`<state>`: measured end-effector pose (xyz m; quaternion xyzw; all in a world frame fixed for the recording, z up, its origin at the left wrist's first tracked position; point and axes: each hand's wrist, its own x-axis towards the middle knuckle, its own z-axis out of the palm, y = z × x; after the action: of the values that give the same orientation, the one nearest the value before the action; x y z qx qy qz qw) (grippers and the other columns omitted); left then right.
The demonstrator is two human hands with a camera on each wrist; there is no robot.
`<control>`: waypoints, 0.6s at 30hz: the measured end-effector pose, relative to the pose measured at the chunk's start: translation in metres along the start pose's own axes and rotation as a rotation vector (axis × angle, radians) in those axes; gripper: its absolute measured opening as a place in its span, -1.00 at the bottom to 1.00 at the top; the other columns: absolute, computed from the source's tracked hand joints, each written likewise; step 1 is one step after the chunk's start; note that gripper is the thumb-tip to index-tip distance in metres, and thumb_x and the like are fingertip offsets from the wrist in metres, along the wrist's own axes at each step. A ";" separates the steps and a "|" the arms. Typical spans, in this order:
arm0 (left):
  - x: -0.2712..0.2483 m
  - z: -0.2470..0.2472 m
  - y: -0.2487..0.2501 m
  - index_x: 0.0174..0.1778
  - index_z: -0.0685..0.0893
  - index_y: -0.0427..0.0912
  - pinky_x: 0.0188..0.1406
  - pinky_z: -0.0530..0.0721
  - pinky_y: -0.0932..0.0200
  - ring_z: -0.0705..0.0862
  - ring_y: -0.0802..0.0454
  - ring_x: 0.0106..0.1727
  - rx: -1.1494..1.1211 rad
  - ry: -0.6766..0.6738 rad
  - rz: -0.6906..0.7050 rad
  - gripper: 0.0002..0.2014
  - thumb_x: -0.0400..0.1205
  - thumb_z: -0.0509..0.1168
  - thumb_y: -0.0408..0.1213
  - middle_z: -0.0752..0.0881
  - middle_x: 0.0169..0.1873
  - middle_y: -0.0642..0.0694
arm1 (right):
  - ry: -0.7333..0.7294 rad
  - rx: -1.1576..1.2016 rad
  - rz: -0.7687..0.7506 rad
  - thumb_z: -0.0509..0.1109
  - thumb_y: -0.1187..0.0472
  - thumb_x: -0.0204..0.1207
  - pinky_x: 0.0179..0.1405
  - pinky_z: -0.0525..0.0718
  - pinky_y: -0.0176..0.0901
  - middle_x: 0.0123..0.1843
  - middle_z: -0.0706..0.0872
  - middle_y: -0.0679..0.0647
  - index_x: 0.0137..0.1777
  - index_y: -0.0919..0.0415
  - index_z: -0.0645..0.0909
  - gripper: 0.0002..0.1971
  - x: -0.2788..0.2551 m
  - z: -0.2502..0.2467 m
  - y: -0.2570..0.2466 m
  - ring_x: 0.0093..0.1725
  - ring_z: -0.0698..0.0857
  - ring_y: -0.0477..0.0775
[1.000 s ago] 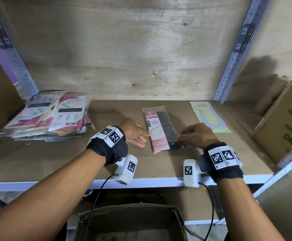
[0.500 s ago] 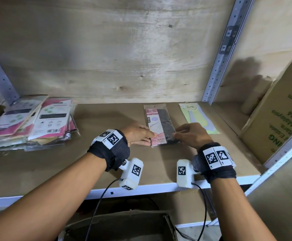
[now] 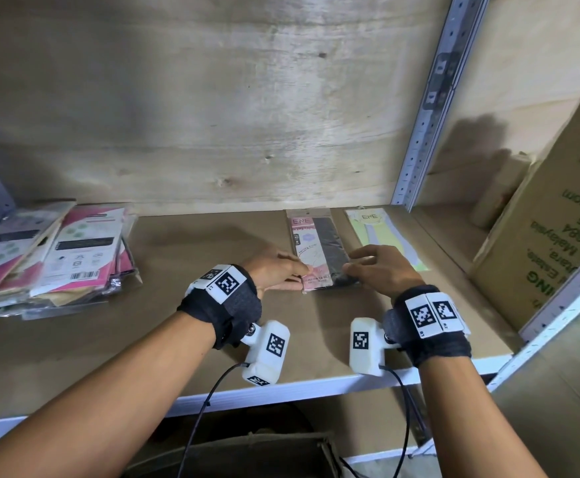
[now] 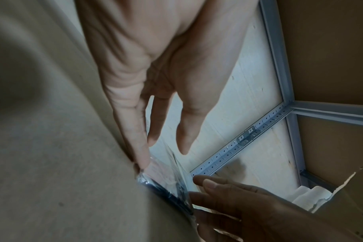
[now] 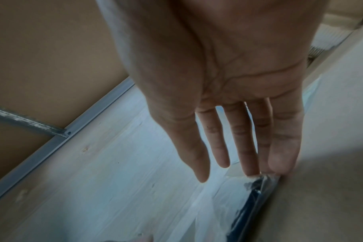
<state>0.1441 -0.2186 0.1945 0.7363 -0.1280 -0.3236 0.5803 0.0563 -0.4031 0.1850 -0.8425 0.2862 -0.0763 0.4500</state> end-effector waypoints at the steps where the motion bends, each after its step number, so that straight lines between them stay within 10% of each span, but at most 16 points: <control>1: 0.001 0.001 0.000 0.28 0.66 -0.52 0.14 0.76 0.09 0.76 -0.11 0.07 -0.003 0.003 0.001 -0.67 0.60 0.42 -0.51 0.77 0.18 -0.38 | -0.001 0.003 0.002 0.57 0.11 0.45 0.35 0.65 0.04 0.11 0.81 0.07 0.26 0.13 0.69 -0.62 0.001 0.000 0.000 0.14 0.76 0.10; 7: 0.004 0.003 0.000 0.23 0.68 -0.52 -0.05 0.82 0.16 0.80 -0.11 0.02 -0.017 0.001 0.007 -0.70 0.59 0.43 -0.52 0.79 0.12 -0.36 | -0.006 0.017 0.022 0.57 0.10 0.46 0.36 0.64 0.06 0.09 0.82 0.06 0.27 0.14 0.69 -0.62 0.003 -0.003 0.004 0.16 0.76 0.10; 18: 0.010 0.000 -0.002 0.26 0.66 -0.50 0.19 0.76 -0.03 0.76 -0.15 0.03 -0.007 0.044 0.017 -0.65 0.56 0.46 -0.51 0.77 0.13 -0.42 | 0.030 0.044 -0.017 0.55 0.10 0.48 0.24 0.69 -0.06 0.03 0.82 -0.01 0.24 0.11 0.71 -0.66 -0.005 -0.010 0.003 0.07 0.77 0.02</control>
<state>0.1516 -0.2241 0.1895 0.7402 -0.1202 -0.3027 0.5882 0.0470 -0.4086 0.1886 -0.8336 0.2837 -0.0990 0.4635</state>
